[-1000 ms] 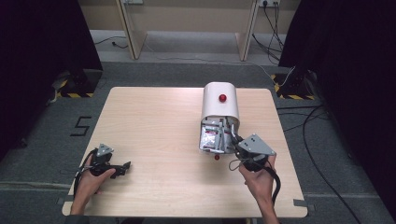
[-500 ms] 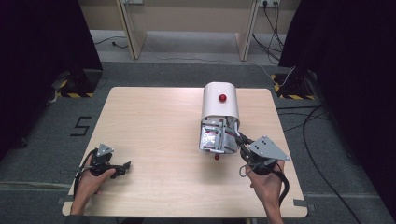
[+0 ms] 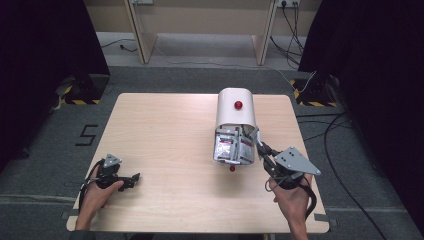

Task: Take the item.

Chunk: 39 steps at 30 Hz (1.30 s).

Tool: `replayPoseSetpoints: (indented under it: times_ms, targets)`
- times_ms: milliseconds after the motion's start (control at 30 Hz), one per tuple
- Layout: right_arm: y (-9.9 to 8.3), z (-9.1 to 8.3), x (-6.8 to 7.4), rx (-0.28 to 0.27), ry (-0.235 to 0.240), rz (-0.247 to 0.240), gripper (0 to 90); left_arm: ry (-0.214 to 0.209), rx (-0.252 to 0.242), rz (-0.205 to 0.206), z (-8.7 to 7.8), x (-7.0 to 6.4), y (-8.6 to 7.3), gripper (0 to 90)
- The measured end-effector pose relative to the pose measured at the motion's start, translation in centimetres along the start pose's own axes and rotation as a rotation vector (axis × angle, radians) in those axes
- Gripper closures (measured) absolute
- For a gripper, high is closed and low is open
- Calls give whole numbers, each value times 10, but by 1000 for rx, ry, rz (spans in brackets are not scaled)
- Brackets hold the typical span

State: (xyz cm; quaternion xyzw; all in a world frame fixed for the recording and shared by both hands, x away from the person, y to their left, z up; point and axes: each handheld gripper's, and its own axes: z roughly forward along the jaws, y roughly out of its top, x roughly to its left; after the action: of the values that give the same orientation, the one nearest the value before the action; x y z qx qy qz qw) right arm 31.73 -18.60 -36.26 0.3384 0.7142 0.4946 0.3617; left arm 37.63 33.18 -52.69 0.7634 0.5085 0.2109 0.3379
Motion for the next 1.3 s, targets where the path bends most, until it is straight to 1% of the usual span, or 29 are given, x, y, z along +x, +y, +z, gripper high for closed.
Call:
replayPoseSetpoints:
  times_ms: [167,200,233,267,500,633,800,833,867,933,1000,1067,1300]
  targets:
    - [1,-8,-5,-14,-10,-3,858,-1,-1,0,0,0,0,0]
    - [0,-11,-7,-15,-16,8,857,-1,-1,-1,0,0,0,0]
    - [0,-11,-7,-15,-16,8,857,-1,-1,-1,0,0,0,0]
    - [-1,-14,-10,-19,-26,10,858,-1,-1,-1,0,0,0,0]
    - [-4,-19,-17,-19,-46,18,857,-2,-1,-1,0,0,0,0]
    - [-5,-22,-23,-15,-52,17,857,-2,-1,-2,0,0,0,0]
    - [-9,-25,-30,-11,-76,26,858,-3,-2,-1,0,0,0,0]
    - [-9,-25,-32,-10,-80,24,857,-3,-1,0,0,0,0,0]
    - [-12,-25,-36,-3,-85,36,857,-2,-1,1,0,0,0,0]
    - [-13,-24,-37,-1,-88,37,858,-3,-2,0,0,0,0,0]
    - [-16,-22,-41,11,-93,40,857,-3,-1,1,0,0,0,0]
    - [-21,-18,-45,25,-98,54,858,-3,-1,1,0,0,0,0]
    - [-27,-15,-49,38,-104,62,857,-3,-1,1,0,0,0,0]
